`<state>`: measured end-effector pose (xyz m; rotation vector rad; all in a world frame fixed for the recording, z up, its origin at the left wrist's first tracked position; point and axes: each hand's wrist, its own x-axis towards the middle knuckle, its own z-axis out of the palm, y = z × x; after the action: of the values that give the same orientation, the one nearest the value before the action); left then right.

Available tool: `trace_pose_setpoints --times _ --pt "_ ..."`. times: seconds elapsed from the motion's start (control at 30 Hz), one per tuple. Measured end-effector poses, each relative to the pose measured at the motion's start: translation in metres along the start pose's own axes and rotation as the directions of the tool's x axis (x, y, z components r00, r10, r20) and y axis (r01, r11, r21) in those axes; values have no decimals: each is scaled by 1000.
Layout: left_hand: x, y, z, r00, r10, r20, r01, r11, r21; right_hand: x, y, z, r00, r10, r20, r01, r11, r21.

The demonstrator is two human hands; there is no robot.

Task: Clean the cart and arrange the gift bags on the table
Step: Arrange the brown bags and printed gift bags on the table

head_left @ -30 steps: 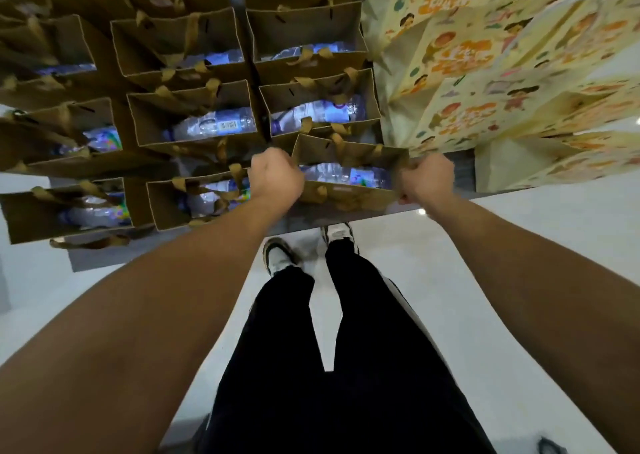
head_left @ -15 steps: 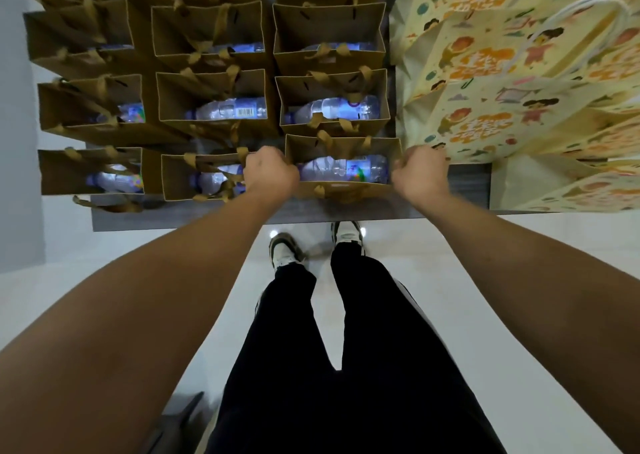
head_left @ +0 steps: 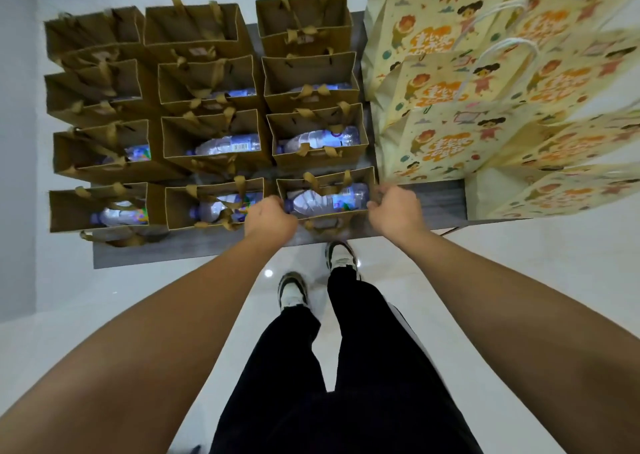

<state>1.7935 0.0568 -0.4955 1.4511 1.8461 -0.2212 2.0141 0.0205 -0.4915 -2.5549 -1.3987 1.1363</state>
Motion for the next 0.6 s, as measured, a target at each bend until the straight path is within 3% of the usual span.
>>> trace_pose_setpoints --times 0.2,0.4,0.5,0.6 --pt "-35 44 -42 970 244 -12 -242 968 60 -56 -17 -45 991 -123 -60 117 988 -96" --pt "-82 128 -91 834 550 -42 -542 831 128 -98 -16 -111 969 -156 -191 141 986 -88" --pt "-101 161 -96 766 640 -67 -617 760 205 -106 1 -131 962 -151 -226 137 988 -74" --pt "-111 189 -87 746 663 -64 -636 738 225 -105 28 -146 963 -161 -216 150 987 -66"
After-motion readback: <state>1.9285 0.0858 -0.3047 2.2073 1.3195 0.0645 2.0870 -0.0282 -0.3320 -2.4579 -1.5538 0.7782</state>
